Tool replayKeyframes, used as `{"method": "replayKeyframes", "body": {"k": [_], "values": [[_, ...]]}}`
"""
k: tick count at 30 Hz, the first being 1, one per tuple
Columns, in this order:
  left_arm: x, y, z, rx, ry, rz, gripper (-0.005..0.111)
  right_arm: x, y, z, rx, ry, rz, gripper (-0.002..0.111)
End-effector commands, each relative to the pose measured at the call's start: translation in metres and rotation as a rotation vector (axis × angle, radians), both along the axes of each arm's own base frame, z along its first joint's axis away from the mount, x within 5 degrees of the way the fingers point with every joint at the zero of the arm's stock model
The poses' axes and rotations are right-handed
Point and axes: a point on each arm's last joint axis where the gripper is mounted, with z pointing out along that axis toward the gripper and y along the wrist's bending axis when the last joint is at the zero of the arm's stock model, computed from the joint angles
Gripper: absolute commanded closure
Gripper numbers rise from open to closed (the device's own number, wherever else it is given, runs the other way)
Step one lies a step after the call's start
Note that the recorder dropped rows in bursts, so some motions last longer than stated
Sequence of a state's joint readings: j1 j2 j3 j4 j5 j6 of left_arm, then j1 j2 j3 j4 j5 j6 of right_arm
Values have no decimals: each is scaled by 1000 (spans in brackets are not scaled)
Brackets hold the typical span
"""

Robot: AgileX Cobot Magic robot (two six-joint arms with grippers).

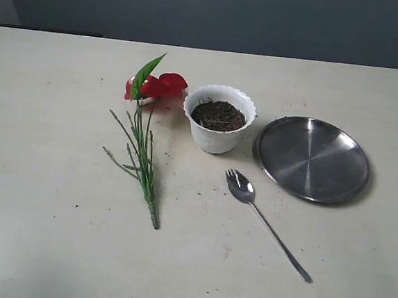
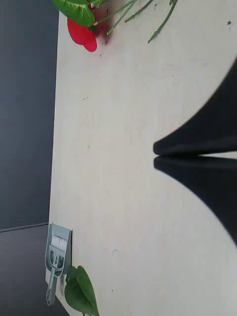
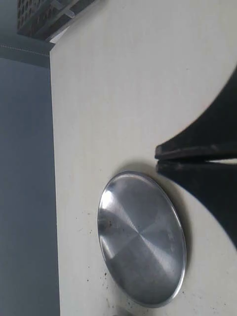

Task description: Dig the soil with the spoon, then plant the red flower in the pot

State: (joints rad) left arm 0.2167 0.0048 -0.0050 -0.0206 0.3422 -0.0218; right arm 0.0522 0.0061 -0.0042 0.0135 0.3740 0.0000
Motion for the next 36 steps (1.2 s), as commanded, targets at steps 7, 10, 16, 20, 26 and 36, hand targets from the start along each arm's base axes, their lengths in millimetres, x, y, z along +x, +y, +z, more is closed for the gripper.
{"method": "replayKeyframes", "body": {"k": [7,10,16,20,26,36], "values": [[0,0,-1,1,-6,1,107,0,0,0,1,-13,-4,109],[0,0,-1,1,-6,1,107,0,0,0,-7,-13,-5,109],[0,0,-1,1,-6,1,107,0,0,0,-7,-13,-5,109],[0,0,-1,1,-6,1,107,0,0,0,-3,-13,-5,109],[0,0,-1,1,-6,1,107,2,0,7,25,-97,-5,109],[0,0,-1,1,-6,1,107,3,-1,34,41,-391,-12,109]]}}
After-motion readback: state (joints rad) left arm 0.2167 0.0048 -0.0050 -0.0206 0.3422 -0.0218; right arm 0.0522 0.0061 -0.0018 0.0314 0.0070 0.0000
